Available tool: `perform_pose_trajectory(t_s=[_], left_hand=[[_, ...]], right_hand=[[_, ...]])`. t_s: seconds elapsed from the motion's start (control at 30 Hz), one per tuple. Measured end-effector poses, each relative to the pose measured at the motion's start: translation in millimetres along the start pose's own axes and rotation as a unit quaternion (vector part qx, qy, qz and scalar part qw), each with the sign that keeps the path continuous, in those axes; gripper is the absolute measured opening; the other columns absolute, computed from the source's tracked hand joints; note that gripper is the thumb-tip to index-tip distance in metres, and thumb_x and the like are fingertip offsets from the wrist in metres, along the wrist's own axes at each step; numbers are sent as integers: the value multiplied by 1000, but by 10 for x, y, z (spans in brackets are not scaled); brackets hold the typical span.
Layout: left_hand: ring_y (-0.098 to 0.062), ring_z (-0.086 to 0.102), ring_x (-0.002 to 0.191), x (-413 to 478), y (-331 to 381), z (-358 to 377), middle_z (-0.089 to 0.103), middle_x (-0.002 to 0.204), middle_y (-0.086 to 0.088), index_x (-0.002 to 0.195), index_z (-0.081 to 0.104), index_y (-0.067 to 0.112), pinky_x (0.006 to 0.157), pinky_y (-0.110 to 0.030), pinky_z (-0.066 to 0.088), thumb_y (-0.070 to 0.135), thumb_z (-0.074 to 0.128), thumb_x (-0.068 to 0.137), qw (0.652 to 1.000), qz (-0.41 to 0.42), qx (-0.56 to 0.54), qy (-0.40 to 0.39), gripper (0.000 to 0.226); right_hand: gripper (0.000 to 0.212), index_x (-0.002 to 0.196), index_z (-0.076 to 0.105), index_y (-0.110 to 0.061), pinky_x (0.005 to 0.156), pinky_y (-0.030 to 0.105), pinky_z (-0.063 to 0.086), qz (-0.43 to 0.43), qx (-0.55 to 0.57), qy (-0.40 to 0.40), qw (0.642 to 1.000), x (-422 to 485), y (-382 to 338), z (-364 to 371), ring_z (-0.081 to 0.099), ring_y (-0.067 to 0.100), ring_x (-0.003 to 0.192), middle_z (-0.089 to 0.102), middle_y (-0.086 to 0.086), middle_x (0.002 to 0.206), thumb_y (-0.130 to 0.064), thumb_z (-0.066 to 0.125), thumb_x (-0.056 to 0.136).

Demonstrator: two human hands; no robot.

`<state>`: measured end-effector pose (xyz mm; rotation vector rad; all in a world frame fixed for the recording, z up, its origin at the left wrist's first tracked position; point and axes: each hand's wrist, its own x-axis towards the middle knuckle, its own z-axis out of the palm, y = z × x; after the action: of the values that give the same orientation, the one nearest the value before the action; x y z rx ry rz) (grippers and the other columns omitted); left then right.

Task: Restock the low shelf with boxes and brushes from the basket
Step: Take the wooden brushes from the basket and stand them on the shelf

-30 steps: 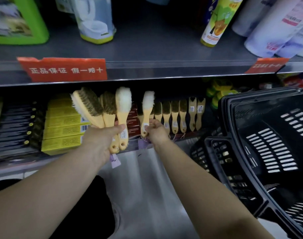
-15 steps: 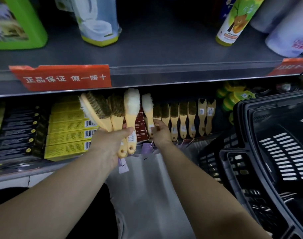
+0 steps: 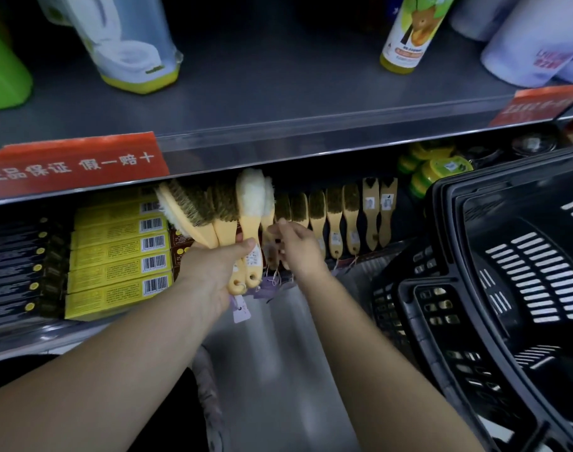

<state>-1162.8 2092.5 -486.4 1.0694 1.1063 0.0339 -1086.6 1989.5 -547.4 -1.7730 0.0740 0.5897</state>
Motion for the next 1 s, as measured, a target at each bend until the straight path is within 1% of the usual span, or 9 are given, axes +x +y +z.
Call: perform_pose_trajectory(t_s=[0.1,0.23,0.33,0.47,0.6,0.7,0.77,0.87,1.0], left_hand=[[-24,62,65,29,1,26,68,95,-14,111,61,5,40,-24,45,10,77,75,1000,-1,7,-22,40],[-23,62,59,78,8,59,67,84,-11,100,61,9,39,-26,46,16,72,81,999,-23,9,-34,22],[-13,56,53,89,58,92,64,73,-3,86,59,13,47,-22,41,14,66,86,999,-34,-17,-39,6],[-14,46,52,123,125,113,59,70,-1,81,58,11,51,-24,39,18,53,94,998,-46,-38,-28,15],[-19,42,52,116,147,127,51,71,-9,101,55,7,60,-38,42,22,50,94,998,-53,-32,-29,18],[-23,48,55,92,167,131,53,75,-12,90,53,10,50,-32,42,21,52,91,998,-54,-19,-19,11],[-24,53,58,84,167,138,57,77,-10,85,52,13,53,-35,47,17,55,91,998,-56,-19,-19,8],[-24,59,66,85,149,145,62,81,-7,85,54,17,66,-43,52,11,59,90,998,-51,-13,-22,9],[-21,62,57,65,133,150,63,77,-5,91,57,14,52,-40,55,8,62,89,999,-38,-10,-24,8]], right_hand=[[24,94,68,-13,61,20,54,38,126,-125,983,-239,-141,-36,70,11,75,73,-1,82,-33,56,92],[22,110,61,-3,75,31,56,40,152,-142,977,-322,-138,-73,67,21,86,68,12,98,-12,60,90],[14,106,60,-8,71,27,56,53,128,-79,987,-177,-104,-154,66,17,83,67,6,96,-9,55,92],[28,121,55,-13,55,11,42,63,-57,72,994,205,-2,-181,53,5,71,59,-3,94,-18,55,94],[29,121,58,-10,77,22,42,79,-122,79,986,511,186,-78,55,14,90,63,3,107,-18,56,93],[32,124,58,-11,84,24,42,80,-137,84,984,571,318,-13,57,20,104,63,7,116,-18,57,93],[34,125,57,-10,86,24,43,71,-145,84,983,564,366,-1,57,22,108,64,9,118,-18,57,93],[30,123,58,-11,83,28,46,54,-191,84,976,503,321,-22,59,23,103,65,9,114,-22,53,94],[17,101,60,-18,63,19,40,-3,-129,126,984,259,49,-90,54,10,78,62,-2,90,-22,44,98]])
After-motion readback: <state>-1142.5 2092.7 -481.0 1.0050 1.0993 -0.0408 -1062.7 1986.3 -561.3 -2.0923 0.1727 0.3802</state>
